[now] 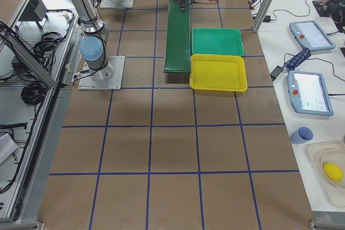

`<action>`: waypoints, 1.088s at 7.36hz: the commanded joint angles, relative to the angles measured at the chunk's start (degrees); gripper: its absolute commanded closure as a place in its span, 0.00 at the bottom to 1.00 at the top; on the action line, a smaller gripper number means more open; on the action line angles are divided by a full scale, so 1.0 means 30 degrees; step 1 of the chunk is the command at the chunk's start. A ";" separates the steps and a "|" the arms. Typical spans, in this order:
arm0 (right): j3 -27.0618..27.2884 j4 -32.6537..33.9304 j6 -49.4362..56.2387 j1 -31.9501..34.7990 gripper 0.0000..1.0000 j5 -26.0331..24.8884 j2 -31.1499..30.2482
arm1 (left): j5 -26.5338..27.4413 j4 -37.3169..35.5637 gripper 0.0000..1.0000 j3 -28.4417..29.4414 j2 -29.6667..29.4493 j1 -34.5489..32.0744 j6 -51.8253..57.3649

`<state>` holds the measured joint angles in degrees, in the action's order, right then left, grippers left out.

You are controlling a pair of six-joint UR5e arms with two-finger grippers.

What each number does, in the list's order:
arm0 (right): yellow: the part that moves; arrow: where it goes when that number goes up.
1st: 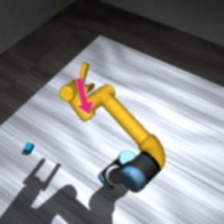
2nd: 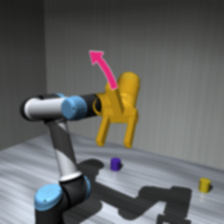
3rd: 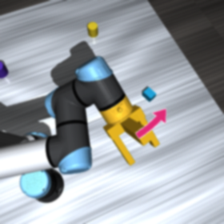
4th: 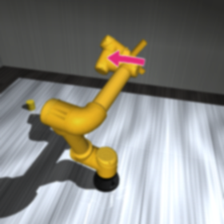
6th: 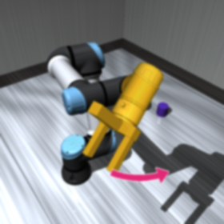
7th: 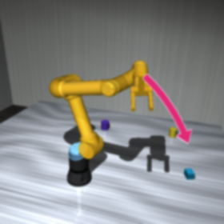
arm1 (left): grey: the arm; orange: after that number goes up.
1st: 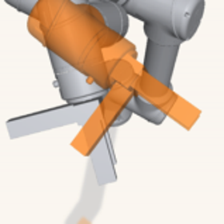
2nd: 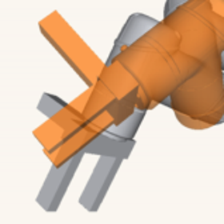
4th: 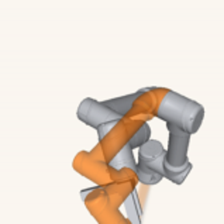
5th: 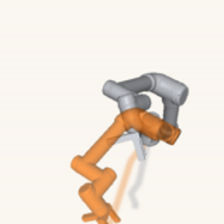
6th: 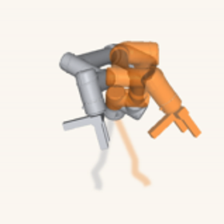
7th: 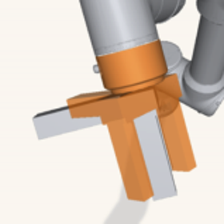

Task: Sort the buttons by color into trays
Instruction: 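Carry the orange cylinder to the belt and release it with the left gripper, then return the left gripper to the pile and grasp a yellow-capped button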

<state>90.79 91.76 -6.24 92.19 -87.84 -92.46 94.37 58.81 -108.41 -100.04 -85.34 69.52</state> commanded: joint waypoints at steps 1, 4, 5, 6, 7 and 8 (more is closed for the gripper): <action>0.0000 -0.0001 -0.0001 0.0001 0.00 -0.0016 -0.0029 | -0.0805 0.0756 0.11 0.0539 -0.0283 0.3176 -0.0204; 0.0000 -0.0001 -0.0001 0.0001 0.00 -0.0016 0.0000 | -0.1722 0.0673 0.03 0.0570 -0.1541 0.6414 0.1019; 0.0000 -0.0001 -0.0001 0.0001 0.00 -0.0016 -0.0029 | -0.1721 0.0642 0.00 0.0686 -0.2038 0.6765 0.1577; 0.0000 -0.0001 -0.0001 0.0001 0.00 0.0013 -0.0030 | -0.1692 0.0612 0.00 0.1035 -0.2478 0.6943 0.1699; 0.0000 -0.0001 -0.0001 0.0001 0.00 -0.0016 -0.0001 | -0.1314 0.0583 0.00 0.1126 -0.2744 0.7002 0.1381; 0.0000 -0.0001 -0.0001 0.0001 0.00 -0.0016 -0.0029 | -0.0557 0.0554 0.00 0.1069 -0.2805 0.7032 0.0189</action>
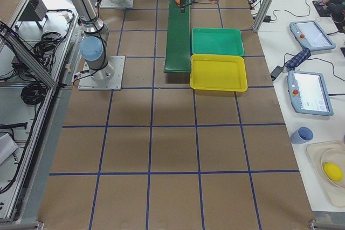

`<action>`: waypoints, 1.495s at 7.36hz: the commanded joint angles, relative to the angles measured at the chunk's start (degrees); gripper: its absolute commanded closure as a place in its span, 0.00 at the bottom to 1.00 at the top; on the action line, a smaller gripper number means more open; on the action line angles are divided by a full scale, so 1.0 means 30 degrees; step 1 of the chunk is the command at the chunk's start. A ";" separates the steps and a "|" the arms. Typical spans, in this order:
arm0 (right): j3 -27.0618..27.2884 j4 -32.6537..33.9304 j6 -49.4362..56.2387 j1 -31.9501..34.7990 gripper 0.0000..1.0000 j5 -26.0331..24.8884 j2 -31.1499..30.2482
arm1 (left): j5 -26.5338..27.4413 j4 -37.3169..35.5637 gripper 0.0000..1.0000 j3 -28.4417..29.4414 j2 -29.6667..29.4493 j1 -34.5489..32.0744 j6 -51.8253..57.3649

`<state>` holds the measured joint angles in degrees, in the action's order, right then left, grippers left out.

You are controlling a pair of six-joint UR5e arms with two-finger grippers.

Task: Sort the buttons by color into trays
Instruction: 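Return the left gripper to the pile and grasp a yellow-capped button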

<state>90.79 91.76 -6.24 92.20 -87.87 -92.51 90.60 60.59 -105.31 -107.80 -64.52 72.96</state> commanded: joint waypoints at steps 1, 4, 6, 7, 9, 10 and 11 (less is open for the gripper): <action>0.0000 0.0000 0.0000 0.0000 0.00 0.0022 -0.0011 | 0.0738 -0.0042 0.00 0.0006 -0.0278 0.0091 -0.1493; 0.0000 0.0000 0.0000 0.0000 0.00 -0.0007 0.0018 | 0.0739 -0.0042 0.00 0.0064 -0.0774 0.0091 -0.1411; -0.0029 0.0000 0.0000 0.0000 0.00 -0.0007 0.0018 | 0.0739 -0.0071 0.00 0.0035 -0.1126 0.0120 -0.1293; -0.0001 0.0000 0.0029 0.0000 0.00 -0.0007 0.0018 | 0.0739 -0.0303 0.00 0.0064 -0.1244 0.0120 -0.1264; 0.0000 0.0000 0.0000 0.0000 0.00 -0.0007 0.0018 | 0.0739 -0.1819 0.00 0.0035 -0.2090 0.0120 -0.1321; 0.0000 0.0000 0.0000 0.0000 0.00 -0.0007 -0.0040 | 0.0710 -0.2467 0.00 0.0035 -0.2530 0.0120 -0.1554; 0.0000 0.0000 0.0000 0.0000 0.00 -0.0007 -0.0041 | 0.0651 -0.3749 0.00 -0.0052 -0.3172 0.0091 -0.2253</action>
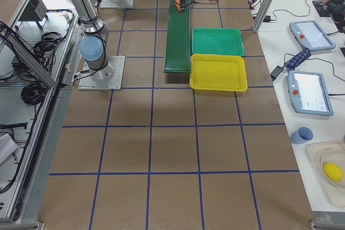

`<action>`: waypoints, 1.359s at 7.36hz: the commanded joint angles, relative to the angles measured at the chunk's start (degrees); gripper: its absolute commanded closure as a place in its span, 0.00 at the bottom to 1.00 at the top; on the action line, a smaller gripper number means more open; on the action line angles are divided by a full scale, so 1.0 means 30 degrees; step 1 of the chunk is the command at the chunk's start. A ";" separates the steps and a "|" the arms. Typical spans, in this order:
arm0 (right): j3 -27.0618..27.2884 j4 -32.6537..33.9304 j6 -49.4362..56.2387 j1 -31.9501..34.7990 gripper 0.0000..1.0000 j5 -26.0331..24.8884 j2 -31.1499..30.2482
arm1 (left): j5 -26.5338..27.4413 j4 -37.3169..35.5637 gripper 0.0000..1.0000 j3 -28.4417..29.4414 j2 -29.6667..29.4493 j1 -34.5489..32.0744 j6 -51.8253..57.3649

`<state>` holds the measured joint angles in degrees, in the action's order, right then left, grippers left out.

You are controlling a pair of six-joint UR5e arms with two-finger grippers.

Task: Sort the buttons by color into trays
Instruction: 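Return the left gripper to the pile and grasp a yellow-capped button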

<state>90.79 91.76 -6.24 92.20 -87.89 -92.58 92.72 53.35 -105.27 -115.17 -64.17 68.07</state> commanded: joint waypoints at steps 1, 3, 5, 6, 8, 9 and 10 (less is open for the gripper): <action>0.0001 -0.0029 0.0028 0.0001 0.00 0.0000 -0.0047 | 0.0002 -0.1639 0.00 -0.0008 -0.0983 -0.0171 -0.1354; 0.0001 -0.0029 0.0058 0.0001 0.00 0.0000 -0.0018 | -0.0203 -0.1555 0.17 -0.0270 -0.0898 -0.0346 -0.2265; 0.0001 -0.0029 0.0058 0.0001 0.00 0.0000 0.0011 | -0.0144 -0.1349 1.00 -0.0271 -0.0460 -0.0407 -0.2357; 0.0001 -0.0029 0.0058 0.0001 0.00 0.0000 0.0011 | -0.0173 -0.1291 1.00 -0.0300 -0.0313 -0.0320 -0.2386; 0.0001 -0.0058 0.0029 0.0001 0.00 0.0000 0.0011 | -0.0202 0.0165 1.00 -0.0096 0.1114 -0.0609 -0.2357; 0.0001 -0.0059 0.0029 0.0001 0.00 0.0000 0.0011 | -0.0609 0.1247 1.00 -0.0037 0.2313 -0.1946 -0.2096; 0.0001 -0.0059 0.0058 0.0001 0.00 0.0000 0.0040 | -0.0526 0.1490 1.00 -0.0210 0.3224 -0.4105 -0.1745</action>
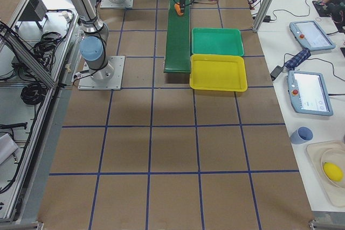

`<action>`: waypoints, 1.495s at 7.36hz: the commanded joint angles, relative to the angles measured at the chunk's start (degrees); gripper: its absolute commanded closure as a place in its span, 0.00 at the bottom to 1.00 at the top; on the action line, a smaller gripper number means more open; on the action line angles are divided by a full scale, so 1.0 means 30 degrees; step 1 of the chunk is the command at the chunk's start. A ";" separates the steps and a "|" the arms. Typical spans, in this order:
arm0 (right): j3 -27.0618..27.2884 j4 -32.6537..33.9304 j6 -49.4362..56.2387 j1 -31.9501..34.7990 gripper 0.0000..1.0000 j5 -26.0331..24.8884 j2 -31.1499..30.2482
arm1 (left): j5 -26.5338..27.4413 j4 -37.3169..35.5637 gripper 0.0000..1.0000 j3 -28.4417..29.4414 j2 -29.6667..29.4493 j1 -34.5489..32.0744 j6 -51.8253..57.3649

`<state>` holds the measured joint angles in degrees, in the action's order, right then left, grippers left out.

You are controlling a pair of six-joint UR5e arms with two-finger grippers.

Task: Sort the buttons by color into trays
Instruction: 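Place the yellow-capped button on the belt with the left gripper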

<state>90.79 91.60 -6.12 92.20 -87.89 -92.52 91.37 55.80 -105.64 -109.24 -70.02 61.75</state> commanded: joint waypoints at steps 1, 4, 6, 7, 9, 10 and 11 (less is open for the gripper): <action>0.0001 -0.0005 -0.0009 -0.0001 0.00 -0.0001 -0.0008 | 0.0068 0.0764 1.00 0.0200 0.1663 -0.3977 0.0943; 0.0001 -0.0005 -0.0009 -0.0001 0.00 -0.0001 0.0021 | 0.0480 0.1204 1.00 -0.0730 0.2456 -0.4990 0.1975; 0.0001 -0.0005 0.0020 -0.0001 0.00 -0.0001 0.0021 | 0.0305 0.0885 1.00 -0.2309 0.3364 -0.5342 0.2149; 0.0001 -0.0005 0.0020 -0.0001 0.00 -0.0001 0.0021 | 0.0333 0.0621 1.00 -0.2751 0.3163 -0.5691 0.1860; 0.0001 0.0024 -0.0009 -0.0001 0.00 -0.0001 0.0021 | 0.0480 -0.1656 1.00 -0.3049 0.2578 -0.6892 0.1829; 0.0001 0.0025 -0.0009 -0.0001 0.00 -0.0001 0.0050 | 0.0479 -0.1783 0.54 -0.3049 0.2546 -0.6953 0.1828; 0.0001 0.0025 -0.0009 -0.0001 0.00 -0.0001 0.0021 | 0.0334 -0.1697 0.01 -0.3194 0.2720 -0.7012 0.1683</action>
<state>90.79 91.66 -6.15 92.20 -87.89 -92.44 92.70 51.20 -114.81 -101.30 -90.62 67.17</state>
